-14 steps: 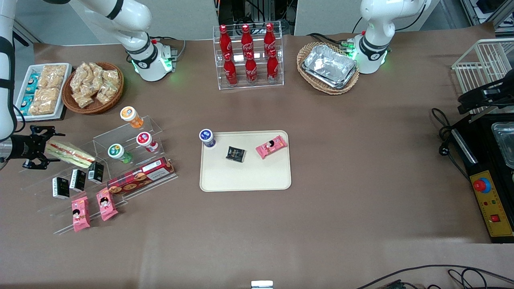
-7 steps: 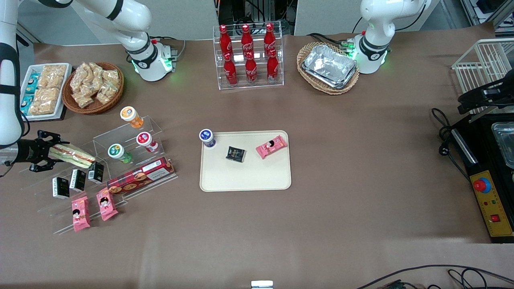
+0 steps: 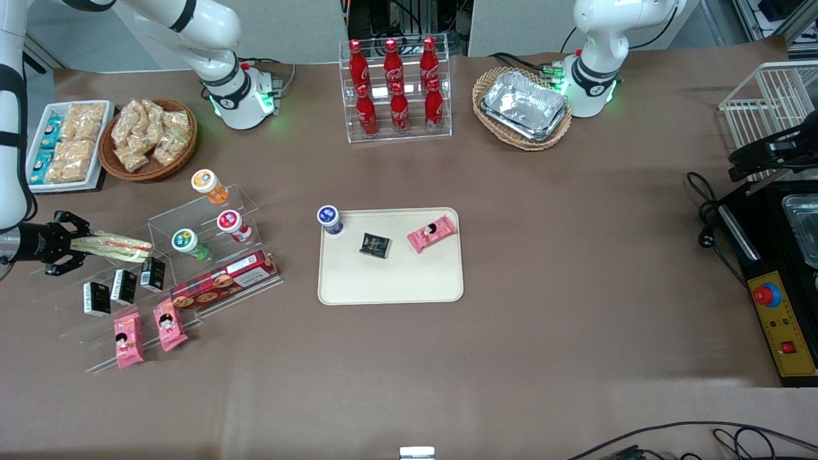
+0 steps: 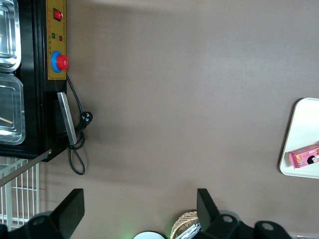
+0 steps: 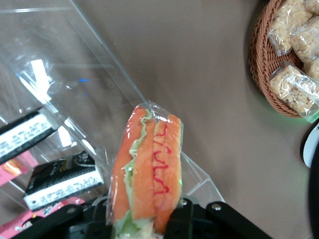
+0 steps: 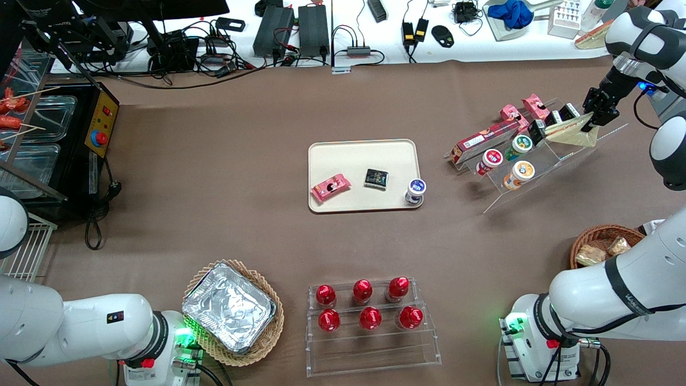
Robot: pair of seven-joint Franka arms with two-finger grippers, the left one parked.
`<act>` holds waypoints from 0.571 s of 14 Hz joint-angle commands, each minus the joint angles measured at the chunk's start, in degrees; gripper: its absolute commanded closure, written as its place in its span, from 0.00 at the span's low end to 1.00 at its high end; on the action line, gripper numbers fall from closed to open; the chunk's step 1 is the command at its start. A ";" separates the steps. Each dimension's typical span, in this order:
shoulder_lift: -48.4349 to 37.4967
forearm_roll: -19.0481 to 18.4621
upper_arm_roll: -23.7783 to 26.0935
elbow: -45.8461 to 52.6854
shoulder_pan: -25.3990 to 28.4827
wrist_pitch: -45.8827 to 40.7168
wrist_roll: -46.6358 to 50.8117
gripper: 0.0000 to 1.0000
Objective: Place sandwich on tray
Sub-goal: 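Lift the sandwich off the rack and carry it toward the cream tray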
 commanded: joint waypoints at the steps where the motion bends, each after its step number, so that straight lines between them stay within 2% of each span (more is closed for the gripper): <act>1: -1.03 0.20 0.44 0.91 0.25 -1.41 -2.08 0.74; 5: -3.30 0.03 2.19 4.51 0.95 -5.88 -7.87 0.72; 7: -4.98 -4.08 4.12 5.48 4.10 -6.15 -12.78 0.72; 8: -5.16 -4.63 4.57 7.14 5.16 -6.59 -13.59 0.72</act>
